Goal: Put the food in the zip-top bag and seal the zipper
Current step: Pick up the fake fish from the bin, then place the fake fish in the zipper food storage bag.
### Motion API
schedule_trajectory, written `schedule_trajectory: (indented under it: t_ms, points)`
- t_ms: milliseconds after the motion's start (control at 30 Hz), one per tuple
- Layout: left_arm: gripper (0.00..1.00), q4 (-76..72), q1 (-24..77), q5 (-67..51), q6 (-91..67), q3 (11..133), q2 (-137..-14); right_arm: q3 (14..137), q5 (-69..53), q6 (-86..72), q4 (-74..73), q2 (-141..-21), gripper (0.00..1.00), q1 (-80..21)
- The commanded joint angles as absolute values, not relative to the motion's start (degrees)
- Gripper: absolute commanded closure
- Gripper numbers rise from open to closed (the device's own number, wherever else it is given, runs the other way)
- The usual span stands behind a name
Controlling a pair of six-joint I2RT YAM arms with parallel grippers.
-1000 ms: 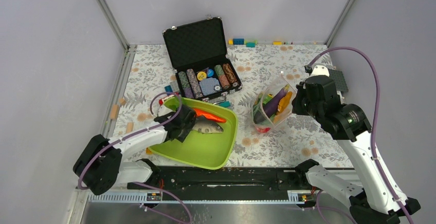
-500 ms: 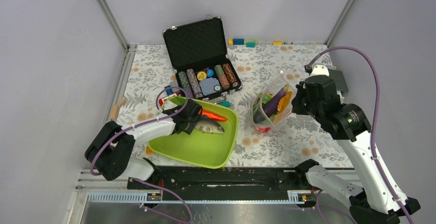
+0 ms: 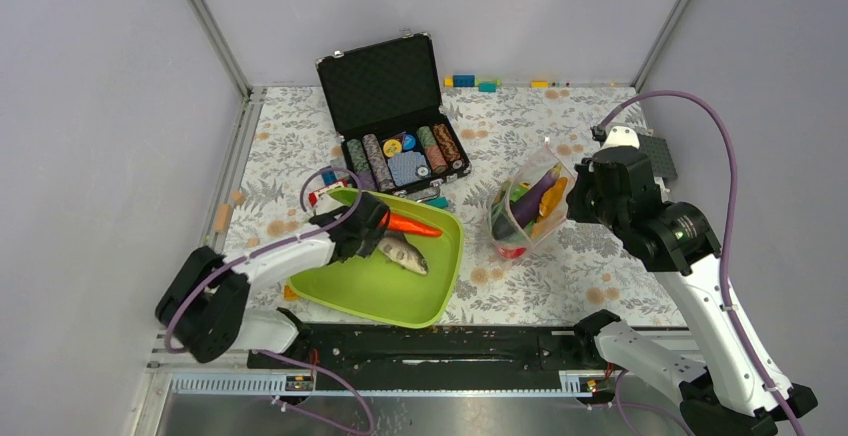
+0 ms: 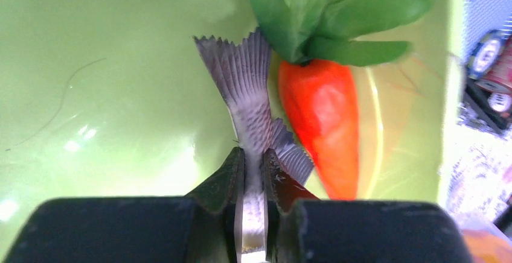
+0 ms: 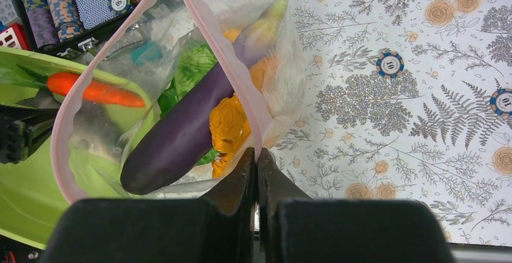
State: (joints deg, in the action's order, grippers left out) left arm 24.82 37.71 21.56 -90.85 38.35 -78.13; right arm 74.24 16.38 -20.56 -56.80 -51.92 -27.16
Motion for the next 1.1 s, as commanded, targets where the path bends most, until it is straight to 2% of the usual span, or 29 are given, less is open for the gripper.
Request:
schedule_trajectory:
  t_ms: [0,133,233,333,400,567,733,800,933,1067]
  points:
    - [1.0,27.1,38.1,26.5,-85.0,38.4,-68.7,74.3,15.8,-19.8,-55.0,-51.3,1.0,-27.2]
    - [1.0,25.2,42.0,34.0,-76.1,41.0,-59.8,75.6,12.9,-19.2,-55.6,-51.6,1.0,-27.2]
    - [1.0,17.6,44.7,34.2,-66.3,41.5,-54.5,77.0,7.1,-17.7,-56.2,-52.0,1.0,-27.2]
    - [1.0,3.9,48.0,32.2,-54.8,39.4,-48.8,78.7,-1.9,-16.2,-56.8,-52.5,1.0,-27.2]
    - [1.0,-9.7,50.1,29.4,-45.8,37.1,-46.3,80.6,-0.9,-15.5,-58.5,-53.4,1.0,-27.2]
    - [1.0,-24.0,53.8,24.6,-31.8,40.5,-44.6,84.1,3.6,-14.7,-61.6,-54.6,1.0,-27.2]
    - [1.0,-22.1,57.7,24.4,-27.8,51.1,-49.1,87.5,1.1,-16.7,-64.6,-56.3,1.0,-27.2]
    - [1.0,-26.0,59.9,20.0,-23.7,52.6,-50.9,86.6,0.4,-17.3,-64.3,-56.1,1.0,-27.2]
    - [1.0,-34.7,61.9,3.8,-14.1,53.3,-53.4,85.6,-2.5,-17.8,-63.8,-56.5,1.0,-27.2]
    - [1.0,-34.5,62.2,-12.9,-10.2,56.6,-55.8,86.4,-5.0,-18.0,-63.8,-57.7,1.0,-27.2]
